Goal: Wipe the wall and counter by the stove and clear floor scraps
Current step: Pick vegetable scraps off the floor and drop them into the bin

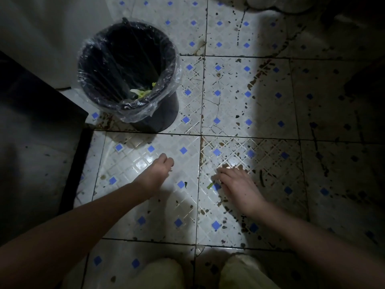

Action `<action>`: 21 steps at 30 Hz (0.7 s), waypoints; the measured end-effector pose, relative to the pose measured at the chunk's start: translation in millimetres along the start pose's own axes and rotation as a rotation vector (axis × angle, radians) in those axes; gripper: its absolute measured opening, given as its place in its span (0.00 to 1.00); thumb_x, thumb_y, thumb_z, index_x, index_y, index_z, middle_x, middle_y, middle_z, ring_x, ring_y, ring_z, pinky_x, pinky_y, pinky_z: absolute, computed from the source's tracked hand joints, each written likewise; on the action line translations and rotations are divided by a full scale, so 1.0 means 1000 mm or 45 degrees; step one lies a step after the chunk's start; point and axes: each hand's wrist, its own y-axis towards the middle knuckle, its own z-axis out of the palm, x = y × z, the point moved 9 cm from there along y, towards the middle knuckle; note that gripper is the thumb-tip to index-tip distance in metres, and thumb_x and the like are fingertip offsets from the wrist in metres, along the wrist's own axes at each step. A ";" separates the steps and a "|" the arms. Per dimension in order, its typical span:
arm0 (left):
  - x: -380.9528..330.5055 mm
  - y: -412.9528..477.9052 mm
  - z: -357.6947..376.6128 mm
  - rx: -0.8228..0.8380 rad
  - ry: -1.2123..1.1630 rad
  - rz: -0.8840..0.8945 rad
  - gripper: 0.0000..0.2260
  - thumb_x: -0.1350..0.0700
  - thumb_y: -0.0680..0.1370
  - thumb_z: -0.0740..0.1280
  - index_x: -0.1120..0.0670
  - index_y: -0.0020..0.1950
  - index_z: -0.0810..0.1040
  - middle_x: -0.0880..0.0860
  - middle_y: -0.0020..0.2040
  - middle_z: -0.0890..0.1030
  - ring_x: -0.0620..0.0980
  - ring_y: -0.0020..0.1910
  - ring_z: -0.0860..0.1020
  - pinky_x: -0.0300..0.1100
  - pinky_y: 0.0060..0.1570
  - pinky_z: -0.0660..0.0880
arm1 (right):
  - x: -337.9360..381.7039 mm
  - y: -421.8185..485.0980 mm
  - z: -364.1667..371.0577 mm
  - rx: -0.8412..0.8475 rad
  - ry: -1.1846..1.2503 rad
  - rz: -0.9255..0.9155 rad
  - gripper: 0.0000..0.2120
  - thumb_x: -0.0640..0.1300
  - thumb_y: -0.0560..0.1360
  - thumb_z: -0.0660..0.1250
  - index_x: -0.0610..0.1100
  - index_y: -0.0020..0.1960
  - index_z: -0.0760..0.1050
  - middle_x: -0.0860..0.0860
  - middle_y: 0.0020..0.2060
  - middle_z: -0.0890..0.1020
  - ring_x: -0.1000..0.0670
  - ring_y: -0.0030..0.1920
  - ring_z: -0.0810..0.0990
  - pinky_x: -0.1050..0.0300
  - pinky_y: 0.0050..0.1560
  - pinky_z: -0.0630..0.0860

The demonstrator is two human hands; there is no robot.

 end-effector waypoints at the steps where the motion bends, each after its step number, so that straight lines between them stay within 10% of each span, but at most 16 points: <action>1: 0.002 0.001 0.000 -0.004 -0.030 -0.009 0.12 0.72 0.68 0.71 0.61 0.48 0.75 0.59 0.44 0.75 0.52 0.37 0.75 0.34 0.38 0.68 | 0.000 0.000 0.000 -0.005 0.006 0.003 0.21 0.33 0.76 0.62 0.48 0.65 0.73 0.50 0.68 0.73 0.47 0.67 0.71 0.52 0.68 0.62; 15: 0.013 0.009 0.006 0.004 -0.098 -0.023 0.12 0.77 0.66 0.65 0.61 0.42 0.74 0.53 0.37 0.69 0.47 0.32 0.64 0.27 0.31 0.56 | 0.003 0.004 0.002 0.072 -0.029 -0.005 0.24 0.33 0.76 0.60 0.50 0.69 0.69 0.53 0.70 0.68 0.52 0.69 0.66 0.57 0.71 0.56; 21: 0.019 0.009 -0.010 -0.108 -0.094 -0.064 0.11 0.75 0.68 0.67 0.61 0.43 0.75 0.56 0.37 0.73 0.48 0.32 0.68 0.40 0.30 0.69 | 0.007 0.008 0.014 0.087 -0.027 -0.065 0.18 0.37 0.76 0.63 0.50 0.64 0.73 0.54 0.62 0.75 0.53 0.63 0.71 0.54 0.69 0.63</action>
